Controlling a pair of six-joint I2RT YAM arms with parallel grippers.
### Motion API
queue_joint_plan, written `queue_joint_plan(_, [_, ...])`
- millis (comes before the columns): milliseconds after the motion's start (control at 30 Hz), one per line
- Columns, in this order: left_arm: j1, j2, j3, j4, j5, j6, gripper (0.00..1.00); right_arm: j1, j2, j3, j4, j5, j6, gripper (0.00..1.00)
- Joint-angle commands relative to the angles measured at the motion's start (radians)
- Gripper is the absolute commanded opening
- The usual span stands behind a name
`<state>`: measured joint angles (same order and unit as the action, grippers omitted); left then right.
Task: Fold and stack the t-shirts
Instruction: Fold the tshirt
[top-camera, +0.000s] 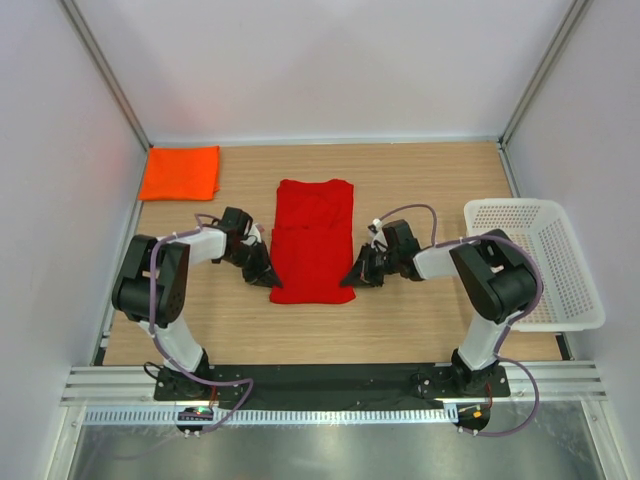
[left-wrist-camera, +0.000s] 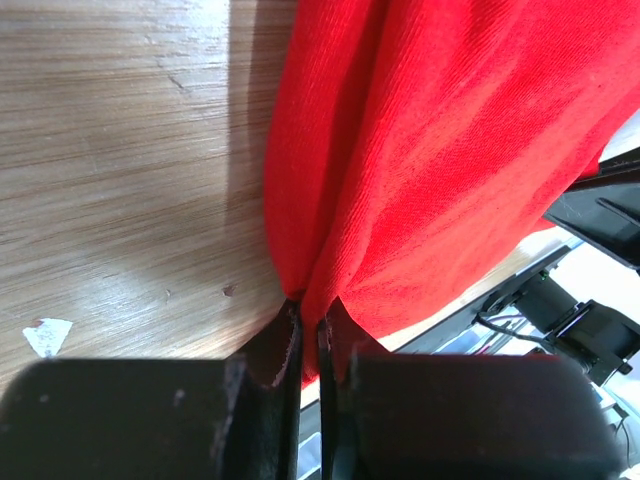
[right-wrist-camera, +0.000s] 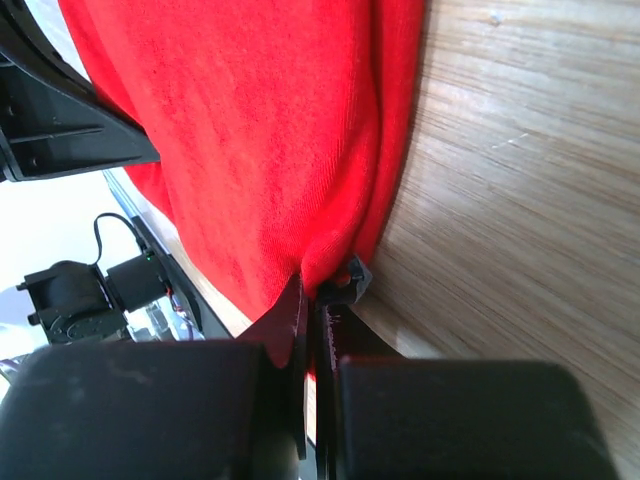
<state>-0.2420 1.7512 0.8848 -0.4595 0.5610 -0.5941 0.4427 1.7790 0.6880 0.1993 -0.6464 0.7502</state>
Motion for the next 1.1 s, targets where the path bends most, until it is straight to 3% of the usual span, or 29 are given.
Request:
queue_joint_plan(0, [-0.013, 0.018, -0.050, -0.014, -0.150, 0.042, 0.00, 0.011, 0.043, -0.047, -0.075, 0.165, -0.049, 0.01])
queue_joint_plan(267, [-0.014, -0.094, -0.076, -0.065, -0.139, -0.001, 0.00, 0.004, -0.139, -0.008, -0.297, 0.199, -0.084, 0.01])
queue_joint_plan(600, [-0.072, -0.327, -0.188, -0.085, -0.131, -0.119, 0.00, 0.013, -0.256, -0.116, -0.284, 0.083, -0.045, 0.01])
queue_joint_plan(833, [-0.203, -0.585, -0.274, -0.117, -0.159, -0.297, 0.00, 0.034, -0.515, -0.176, -0.418, 0.044, -0.020, 0.01])
queue_joint_plan(1067, [-0.289, -0.924, -0.317, -0.275, -0.233, -0.469, 0.00, 0.040, -0.783, -0.241, -0.558, -0.006, 0.069, 0.01])
